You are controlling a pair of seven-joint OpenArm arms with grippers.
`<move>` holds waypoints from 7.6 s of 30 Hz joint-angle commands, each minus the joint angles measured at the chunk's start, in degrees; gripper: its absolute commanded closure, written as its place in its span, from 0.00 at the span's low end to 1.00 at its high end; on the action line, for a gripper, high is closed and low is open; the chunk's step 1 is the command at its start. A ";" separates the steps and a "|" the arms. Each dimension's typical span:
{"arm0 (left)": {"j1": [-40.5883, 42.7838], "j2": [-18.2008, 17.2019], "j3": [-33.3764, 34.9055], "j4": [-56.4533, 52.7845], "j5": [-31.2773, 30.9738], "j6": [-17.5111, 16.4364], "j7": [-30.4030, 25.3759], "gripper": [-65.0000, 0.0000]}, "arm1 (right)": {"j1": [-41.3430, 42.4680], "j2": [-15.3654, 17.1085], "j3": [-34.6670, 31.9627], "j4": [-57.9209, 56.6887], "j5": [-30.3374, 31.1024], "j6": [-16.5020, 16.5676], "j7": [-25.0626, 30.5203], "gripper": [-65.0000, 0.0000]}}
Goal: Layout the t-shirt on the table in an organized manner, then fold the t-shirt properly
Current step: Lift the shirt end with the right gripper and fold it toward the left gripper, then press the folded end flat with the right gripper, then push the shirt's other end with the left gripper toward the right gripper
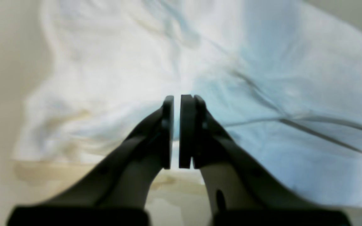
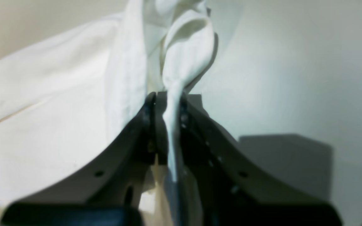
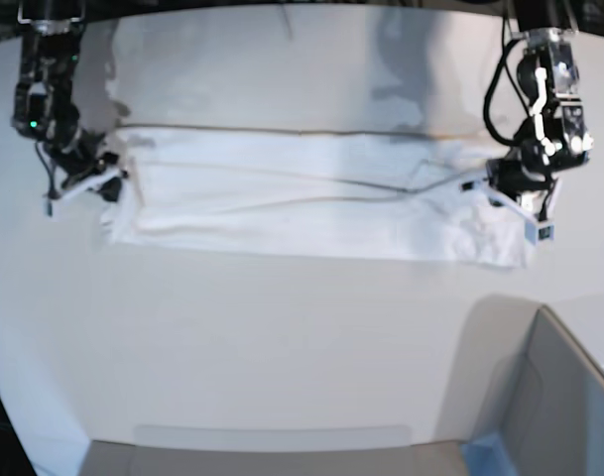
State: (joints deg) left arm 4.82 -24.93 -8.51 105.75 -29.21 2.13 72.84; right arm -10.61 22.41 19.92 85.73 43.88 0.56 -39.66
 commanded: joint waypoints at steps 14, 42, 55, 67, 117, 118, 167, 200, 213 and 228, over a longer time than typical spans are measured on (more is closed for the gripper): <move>1.03 -0.87 -0.50 2.95 0.07 0.02 1.40 0.92 | -2.18 1.89 2.19 21.56 -0.84 0.10 -7.51 1.00; 4.72 -0.87 -5.07 2.95 0.07 0.02 1.23 0.92 | 13.47 -16.57 -27.44 21.04 -31.17 0.10 -17.18 1.00; 4.72 -0.87 -4.81 2.95 0.07 0.02 1.32 0.92 | 14.17 -17.71 -32.63 19.28 -32.14 0.19 -17.18 1.00; 4.72 -0.87 -4.72 2.95 0.07 0.02 1.32 0.92 | 16.19 -17.71 -33.59 12.60 -32.23 0.19 -13.75 1.00; 5.60 3.08 -4.63 2.95 -0.02 -0.07 1.40 0.92 | 12.41 -17.71 -21.20 17.52 -31.79 0.81 -13.57 0.52; 5.60 3.08 -4.63 2.95 -0.02 -0.07 1.40 0.92 | 12.15 -17.89 -21.20 19.89 -31.79 0.81 -13.75 0.52; -2.40 1.15 -5.16 -1.01 -0.02 -0.07 -2.90 0.54 | 5.91 -16.92 -23.13 9.08 -32.23 -5.00 -9.09 0.52; -5.13 3.17 2.49 -11.73 -14.52 -15.54 -15.04 0.57 | 5.20 -11.47 -19.44 8.82 -32.14 -5.00 -9.09 0.52; -7.59 4.05 3.46 -13.93 -0.37 -15.36 -18.03 0.57 | 5.03 -11.29 -19.44 8.82 -32.14 -5.00 -9.09 0.52; -8.03 4.14 15.15 -21.49 -0.46 -15.71 -18.55 0.57 | 5.29 -11.38 -19.53 8.82 -32.14 -4.91 -9.09 0.52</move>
State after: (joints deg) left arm -3.25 -21.08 6.07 84.16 -28.51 -12.91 51.75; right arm -5.10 10.76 0.40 94.26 11.97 -4.14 -46.63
